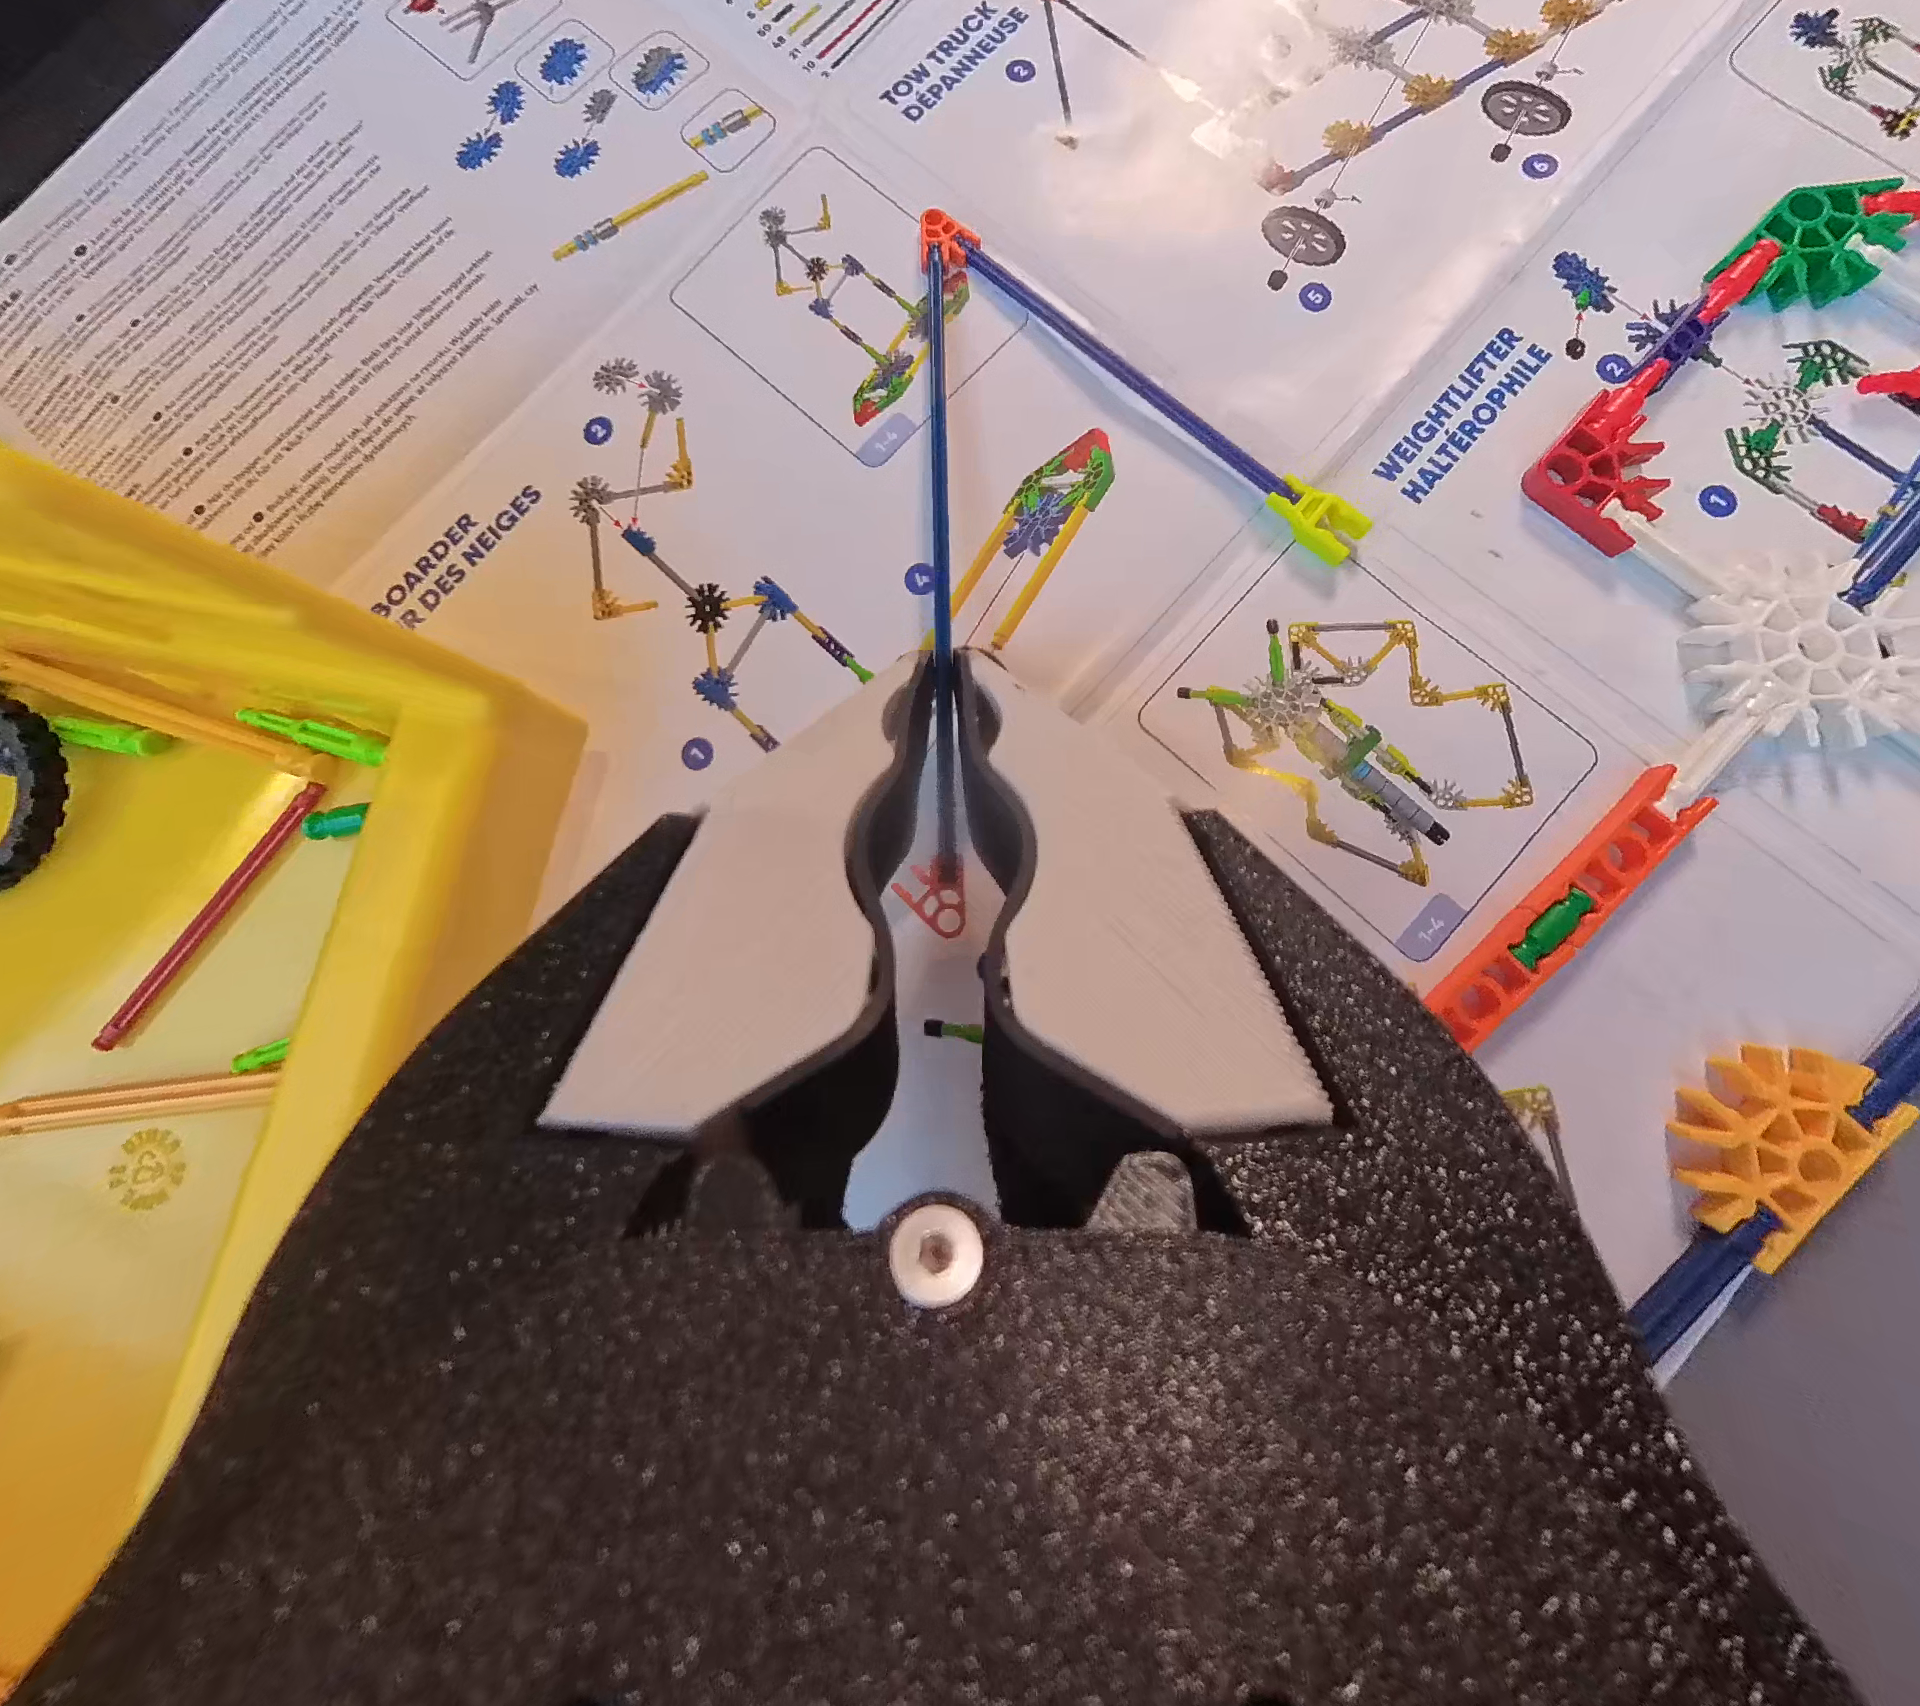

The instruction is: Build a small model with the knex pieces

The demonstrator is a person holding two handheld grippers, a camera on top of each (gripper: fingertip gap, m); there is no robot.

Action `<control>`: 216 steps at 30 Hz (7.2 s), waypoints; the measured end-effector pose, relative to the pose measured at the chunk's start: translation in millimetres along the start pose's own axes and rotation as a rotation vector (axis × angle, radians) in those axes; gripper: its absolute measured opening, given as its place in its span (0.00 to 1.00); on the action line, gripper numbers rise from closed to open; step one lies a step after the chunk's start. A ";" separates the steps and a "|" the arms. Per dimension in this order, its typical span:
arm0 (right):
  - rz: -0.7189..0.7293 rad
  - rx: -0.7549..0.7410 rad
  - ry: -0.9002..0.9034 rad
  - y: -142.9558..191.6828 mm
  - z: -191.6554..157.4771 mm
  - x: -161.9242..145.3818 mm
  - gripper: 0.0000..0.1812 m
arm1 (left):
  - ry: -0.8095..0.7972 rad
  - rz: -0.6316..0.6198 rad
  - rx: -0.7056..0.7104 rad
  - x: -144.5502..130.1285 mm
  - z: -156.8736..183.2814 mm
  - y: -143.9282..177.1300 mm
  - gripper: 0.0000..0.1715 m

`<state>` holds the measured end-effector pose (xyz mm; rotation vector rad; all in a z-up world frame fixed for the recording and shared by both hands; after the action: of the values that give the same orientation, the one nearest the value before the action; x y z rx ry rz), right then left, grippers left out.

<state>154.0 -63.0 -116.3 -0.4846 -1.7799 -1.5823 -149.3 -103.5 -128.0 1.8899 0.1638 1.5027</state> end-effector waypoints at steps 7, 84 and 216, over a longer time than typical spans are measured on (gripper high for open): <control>-0.120 -0.015 0.026 3.8 3.6 -11.9 0.03 | 0.002 0.006 0.011 -0.3 -2.1 1.8 0.00; 0.631 0.185 -0.713 -56.5 105.9 74.3 0.09 | -0.211 0.439 0.171 37.5 12.4 41.0 0.00; 0.712 0.138 -0.643 -20.5 91.0 57.4 0.01 | -0.369 0.082 -0.376 3.4 71.7 -6.6 0.12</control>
<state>77.8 11.6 -91.5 -1.4890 -1.8200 -0.8354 -82.1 -128.6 -134.5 1.8373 -0.3467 1.1134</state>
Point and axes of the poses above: each gripper's, where its closed fingertips meet, y back along the fingers, x out of its top, z = x × y across the jaws, the point moved 10 cm from there along y, back along the fingers, and after that the axes turned 10 degrees about z, right-handed, at the moved point
